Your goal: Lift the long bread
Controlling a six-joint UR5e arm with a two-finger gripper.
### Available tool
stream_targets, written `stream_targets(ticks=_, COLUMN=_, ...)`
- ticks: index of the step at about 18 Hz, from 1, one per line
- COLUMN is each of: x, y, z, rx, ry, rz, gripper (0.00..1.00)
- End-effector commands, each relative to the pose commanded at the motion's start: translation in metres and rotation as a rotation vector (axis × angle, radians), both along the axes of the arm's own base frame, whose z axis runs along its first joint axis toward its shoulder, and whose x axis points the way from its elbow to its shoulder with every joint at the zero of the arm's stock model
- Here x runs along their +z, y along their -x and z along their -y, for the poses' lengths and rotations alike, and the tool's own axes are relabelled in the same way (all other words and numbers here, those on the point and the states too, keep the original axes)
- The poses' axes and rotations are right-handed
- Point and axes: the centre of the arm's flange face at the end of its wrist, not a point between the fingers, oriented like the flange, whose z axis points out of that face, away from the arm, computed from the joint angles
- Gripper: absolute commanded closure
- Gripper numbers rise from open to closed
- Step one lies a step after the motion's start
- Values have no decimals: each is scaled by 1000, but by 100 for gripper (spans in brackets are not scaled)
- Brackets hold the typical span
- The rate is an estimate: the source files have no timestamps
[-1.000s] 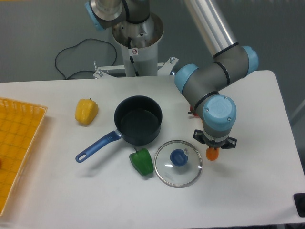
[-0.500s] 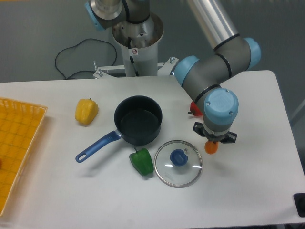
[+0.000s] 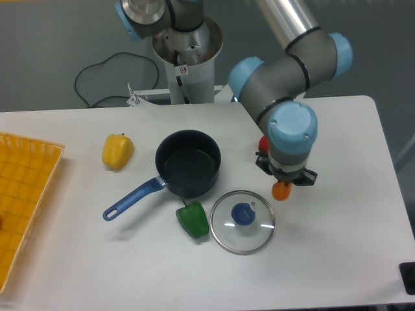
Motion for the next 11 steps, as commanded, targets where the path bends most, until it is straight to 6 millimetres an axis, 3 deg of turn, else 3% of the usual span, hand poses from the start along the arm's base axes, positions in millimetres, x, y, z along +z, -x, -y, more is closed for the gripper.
stream_targets(ticks=11, x=-9, y=-7, z=-5, rx=-20, ry=-12, rz=35, gripper=96)
